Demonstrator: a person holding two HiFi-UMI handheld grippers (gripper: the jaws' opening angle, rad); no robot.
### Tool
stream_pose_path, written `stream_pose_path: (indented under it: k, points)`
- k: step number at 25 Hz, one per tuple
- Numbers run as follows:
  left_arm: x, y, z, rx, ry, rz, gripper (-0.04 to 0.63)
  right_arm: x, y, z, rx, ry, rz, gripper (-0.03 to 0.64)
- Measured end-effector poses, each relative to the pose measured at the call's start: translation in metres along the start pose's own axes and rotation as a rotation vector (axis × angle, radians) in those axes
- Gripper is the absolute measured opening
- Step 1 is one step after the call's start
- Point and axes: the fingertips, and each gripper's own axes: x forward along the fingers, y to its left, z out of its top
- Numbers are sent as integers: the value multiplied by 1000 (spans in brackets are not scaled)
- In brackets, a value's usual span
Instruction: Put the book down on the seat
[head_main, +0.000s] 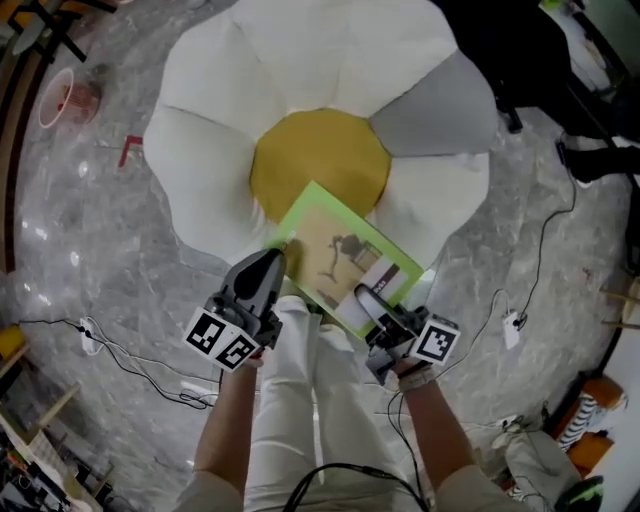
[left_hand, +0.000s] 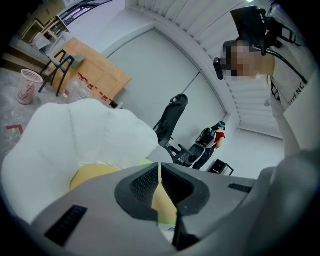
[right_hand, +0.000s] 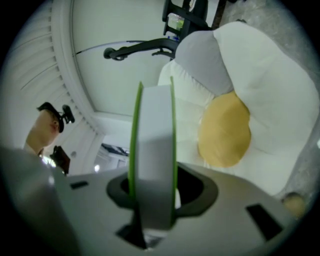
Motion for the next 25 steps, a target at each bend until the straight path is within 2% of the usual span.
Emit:
stream_pose_path:
  k: [7,13,16,25]
  points:
    - [7,9,-12,2,32,-16,43,6,-13,2,-25,5,-29,153]
    - [46,62,-26,-34,74,-49,43,51,-53,34,2,-33,-55,153]
    - [57,73,-27,-55,75,-49,43,61,-62,43,0,-47,-70,153]
    - [85,99,-40,-54,143,-86,43,92,-92,59,-16,-45,-137,153]
